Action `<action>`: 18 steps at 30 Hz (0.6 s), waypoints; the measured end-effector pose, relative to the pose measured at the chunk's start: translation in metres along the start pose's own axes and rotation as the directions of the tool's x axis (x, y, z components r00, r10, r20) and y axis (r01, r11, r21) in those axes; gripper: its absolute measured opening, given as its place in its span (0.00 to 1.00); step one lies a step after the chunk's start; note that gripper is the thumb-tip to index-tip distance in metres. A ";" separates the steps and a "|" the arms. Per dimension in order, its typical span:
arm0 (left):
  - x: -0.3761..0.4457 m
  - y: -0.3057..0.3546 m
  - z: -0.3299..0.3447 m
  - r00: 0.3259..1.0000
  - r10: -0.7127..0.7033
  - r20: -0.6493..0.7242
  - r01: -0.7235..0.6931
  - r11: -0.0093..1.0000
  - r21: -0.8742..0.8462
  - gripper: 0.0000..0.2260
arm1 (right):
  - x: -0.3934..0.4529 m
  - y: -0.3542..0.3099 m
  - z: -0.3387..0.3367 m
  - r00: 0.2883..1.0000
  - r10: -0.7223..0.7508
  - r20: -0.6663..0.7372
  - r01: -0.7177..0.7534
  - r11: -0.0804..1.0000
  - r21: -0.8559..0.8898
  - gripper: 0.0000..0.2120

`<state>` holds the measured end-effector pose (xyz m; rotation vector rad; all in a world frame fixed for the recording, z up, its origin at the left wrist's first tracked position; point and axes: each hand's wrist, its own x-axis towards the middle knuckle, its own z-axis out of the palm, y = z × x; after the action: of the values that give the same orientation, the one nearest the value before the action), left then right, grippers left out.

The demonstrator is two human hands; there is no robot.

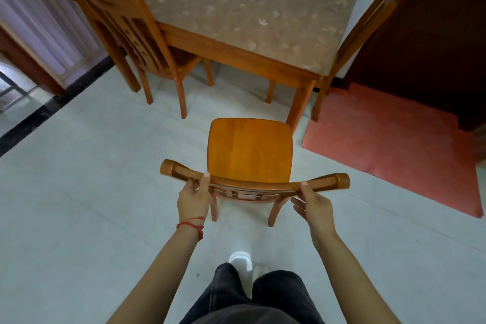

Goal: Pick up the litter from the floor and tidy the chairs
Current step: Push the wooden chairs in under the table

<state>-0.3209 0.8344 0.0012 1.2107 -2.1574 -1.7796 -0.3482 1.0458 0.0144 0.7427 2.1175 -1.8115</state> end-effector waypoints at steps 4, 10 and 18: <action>0.014 -0.001 0.015 0.992 -0.080 -0.096 0.074 0.995 -0.061 0.13 | 0.020 -0.006 0.006 0.994 0.082 -0.068 -0.081 0.997 0.019 0.17; 0.026 -0.003 0.023 0.967 -0.150 -0.208 0.111 0.976 -0.189 0.10 | 0.038 -0.003 0.007 0.990 0.081 -0.112 -0.082 0.997 0.002 0.17; 0.043 0.009 0.041 0.949 -0.166 -0.269 0.087 0.955 -0.283 0.11 | 0.072 -0.015 0.012 0.999 -0.006 -0.051 0.003 0.999 -0.049 0.17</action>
<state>-0.3765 0.8397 -0.0209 1.4612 -1.6529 -1.7396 -0.4177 1.0477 -0.0115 0.7811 2.1888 -1.7546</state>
